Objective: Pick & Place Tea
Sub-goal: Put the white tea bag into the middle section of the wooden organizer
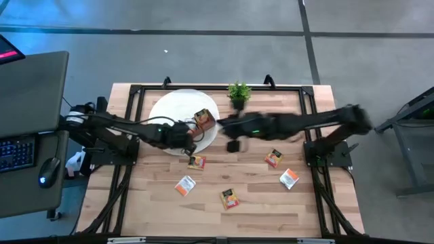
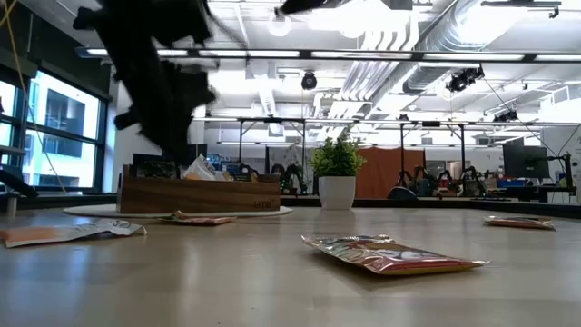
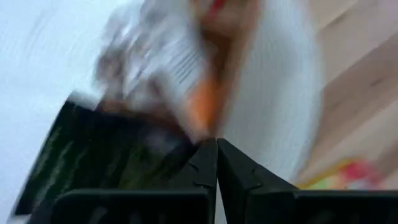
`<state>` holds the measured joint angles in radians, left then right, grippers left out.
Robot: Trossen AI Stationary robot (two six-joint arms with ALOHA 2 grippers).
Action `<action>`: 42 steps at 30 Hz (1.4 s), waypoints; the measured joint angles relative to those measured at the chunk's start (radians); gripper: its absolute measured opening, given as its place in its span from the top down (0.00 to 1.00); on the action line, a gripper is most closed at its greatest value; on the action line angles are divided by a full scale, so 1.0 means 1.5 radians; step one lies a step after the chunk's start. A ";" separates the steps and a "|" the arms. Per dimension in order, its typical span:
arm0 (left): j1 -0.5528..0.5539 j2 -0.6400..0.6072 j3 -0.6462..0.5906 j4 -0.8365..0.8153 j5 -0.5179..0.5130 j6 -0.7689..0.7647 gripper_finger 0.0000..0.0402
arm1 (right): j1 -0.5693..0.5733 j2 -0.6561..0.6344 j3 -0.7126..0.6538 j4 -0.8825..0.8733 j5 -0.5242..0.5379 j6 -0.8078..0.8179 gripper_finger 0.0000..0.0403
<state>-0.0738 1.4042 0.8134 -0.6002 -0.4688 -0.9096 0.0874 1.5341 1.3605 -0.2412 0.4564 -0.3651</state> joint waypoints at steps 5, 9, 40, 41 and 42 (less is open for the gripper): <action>0.036 0.027 0.003 -0.002 0.024 0.007 1.00 | 0.046 -0.132 -0.046 -0.121 0.011 0.130 1.00; 0.052 0.035 0.004 0.027 0.019 0.015 1.00 | 0.072 -0.193 -0.216 -0.017 0.024 0.185 1.00; 0.109 0.039 0.023 0.070 0.009 0.027 1.00 | 0.087 -0.246 -0.434 0.314 -0.062 0.186 1.00; 0.113 0.046 0.023 0.070 0.010 0.027 1.00 | 0.087 -0.246 -0.434 0.314 -0.062 0.186 1.00; 0.118 0.054 0.023 0.068 0.012 0.027 1.00 | 0.087 -0.246 -0.434 0.314 -0.062 0.186 1.00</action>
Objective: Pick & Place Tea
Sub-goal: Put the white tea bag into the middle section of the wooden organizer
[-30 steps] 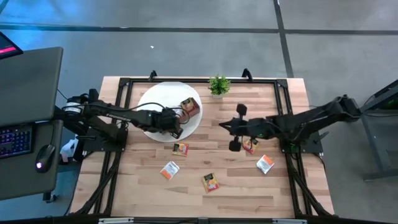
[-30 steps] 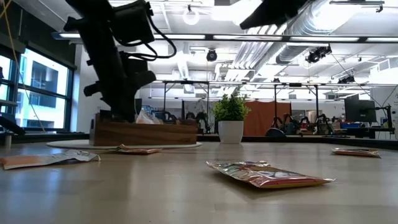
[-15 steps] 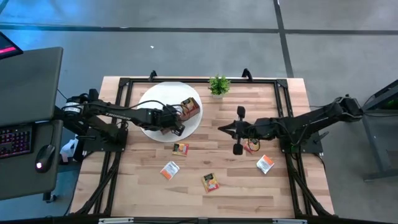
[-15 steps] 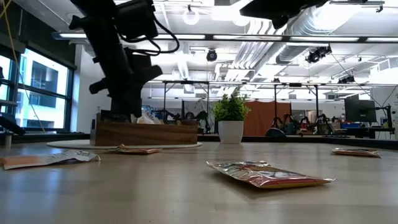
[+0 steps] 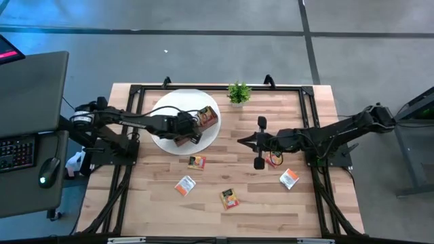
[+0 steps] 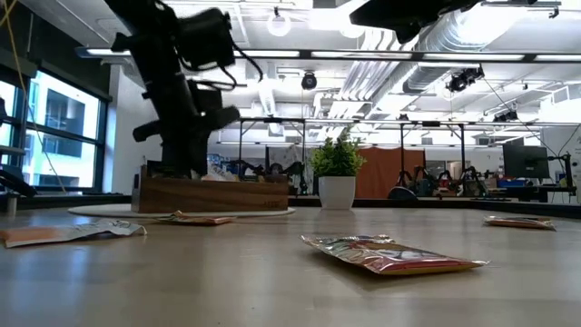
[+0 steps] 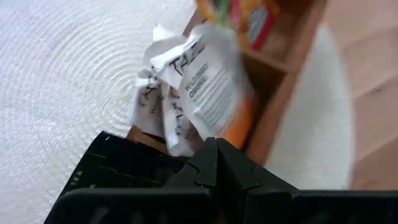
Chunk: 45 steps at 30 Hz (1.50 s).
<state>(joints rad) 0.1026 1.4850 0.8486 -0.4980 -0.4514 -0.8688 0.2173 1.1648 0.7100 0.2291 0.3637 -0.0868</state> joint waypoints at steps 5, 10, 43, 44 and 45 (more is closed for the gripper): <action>0.020 0.033 0.000 0.031 0.019 0.019 1.00 | 0.000 0.000 0.000 0.002 0.000 0.000 1.00; 0.018 0.043 0.014 0.045 0.038 0.065 1.00 | 0.000 0.000 0.000 0.002 0.000 0.000 1.00; -0.399 -0.166 0.188 -0.307 0.092 0.292 1.00 | -0.001 0.001 0.000 -0.015 -0.020 -0.001 0.99; -0.392 -0.159 0.182 -0.285 0.097 0.294 1.00 | -0.001 0.001 0.000 -0.015 -0.020 0.000 0.99; -0.382 -0.148 0.176 -0.256 0.103 0.295 0.99 | -0.001 0.001 0.000 -0.015 -0.020 0.000 0.99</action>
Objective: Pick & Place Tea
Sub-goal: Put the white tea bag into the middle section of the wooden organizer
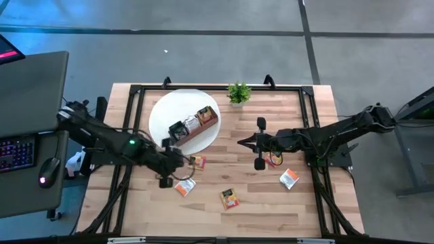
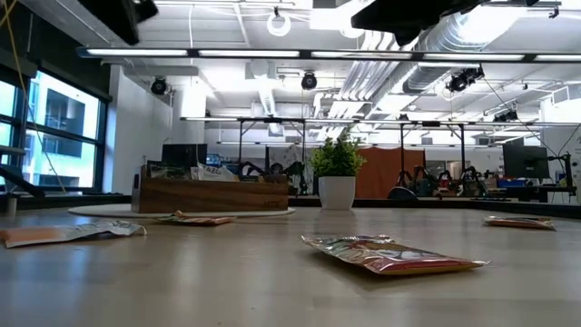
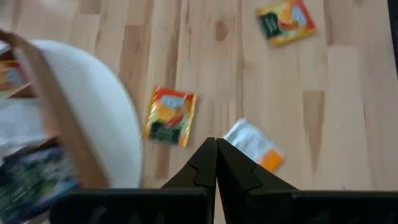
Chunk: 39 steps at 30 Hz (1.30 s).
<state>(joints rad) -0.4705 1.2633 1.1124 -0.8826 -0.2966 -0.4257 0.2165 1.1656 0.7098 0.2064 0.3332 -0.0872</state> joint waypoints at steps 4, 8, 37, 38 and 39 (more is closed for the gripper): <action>0.039 0.060 -0.022 0.051 0.087 0.017 0.93 | 0.000 0.000 0.000 0.000 0.000 0.000 1.00; 0.072 0.125 -0.022 0.057 0.139 0.055 0.82 | 0.000 0.000 0.000 0.004 -0.004 0.015 0.99; 0.106 0.380 -0.019 0.147 0.245 0.112 0.97 | 0.000 0.000 0.000 0.015 -0.007 0.055 0.98; 0.110 0.366 -0.020 0.145 0.238 0.090 0.97 | 0.000 0.000 0.000 0.015 -0.007 0.055 0.98; 0.115 0.356 -0.020 0.140 0.234 0.069 0.95 | 0.000 0.000 0.000 0.015 -0.007 0.055 0.98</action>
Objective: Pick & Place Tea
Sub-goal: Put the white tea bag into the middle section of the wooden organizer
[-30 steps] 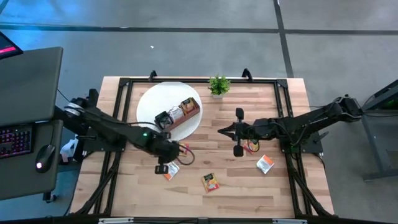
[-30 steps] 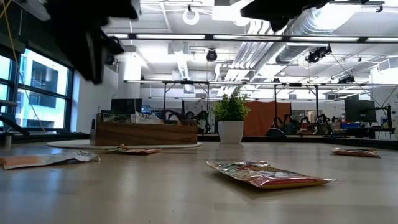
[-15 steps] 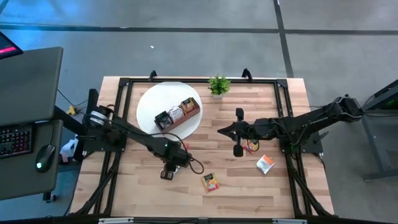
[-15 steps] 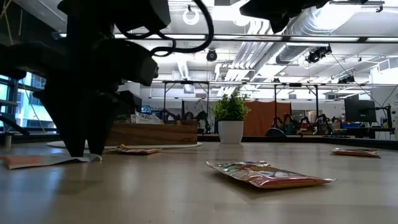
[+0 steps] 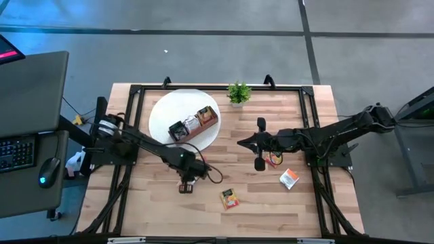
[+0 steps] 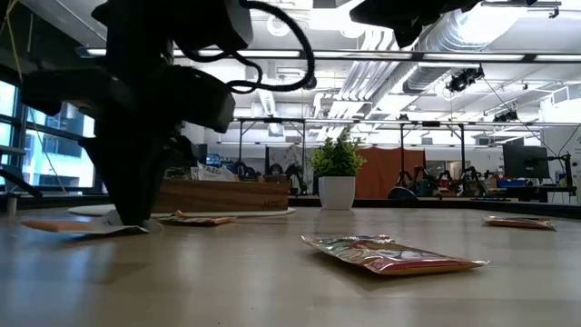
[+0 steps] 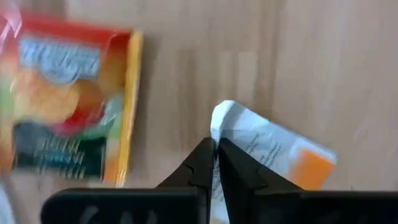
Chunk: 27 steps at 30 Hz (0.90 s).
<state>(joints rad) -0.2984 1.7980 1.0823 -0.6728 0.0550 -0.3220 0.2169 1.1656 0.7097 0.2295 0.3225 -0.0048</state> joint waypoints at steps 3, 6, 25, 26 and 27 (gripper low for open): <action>0.028 -0.029 0.006 -0.030 -0.018 -0.043 0.93 | 0.000 0.000 0.000 0.000 0.000 -0.001 0.99; 0.057 -0.110 0.023 -0.044 -0.103 -0.053 0.94 | 0.000 0.000 0.000 0.000 0.000 -0.002 0.99; 0.352 -0.166 0.021 -0.062 -0.338 0.034 1.00 | 0.000 0.000 0.000 -0.005 0.000 -0.002 0.98; 0.354 -0.166 0.021 -0.063 -0.339 0.038 1.00 | 0.000 0.000 0.000 -0.005 0.000 -0.002 0.98; 0.357 -0.166 0.021 -0.063 -0.341 0.038 1.00 | 0.000 0.000 0.000 -0.005 0.000 -0.002 0.98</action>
<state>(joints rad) 0.2371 1.5494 1.1141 -0.7674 -0.4566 -0.2648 0.2169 1.1656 0.7097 0.2218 0.3223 -0.0077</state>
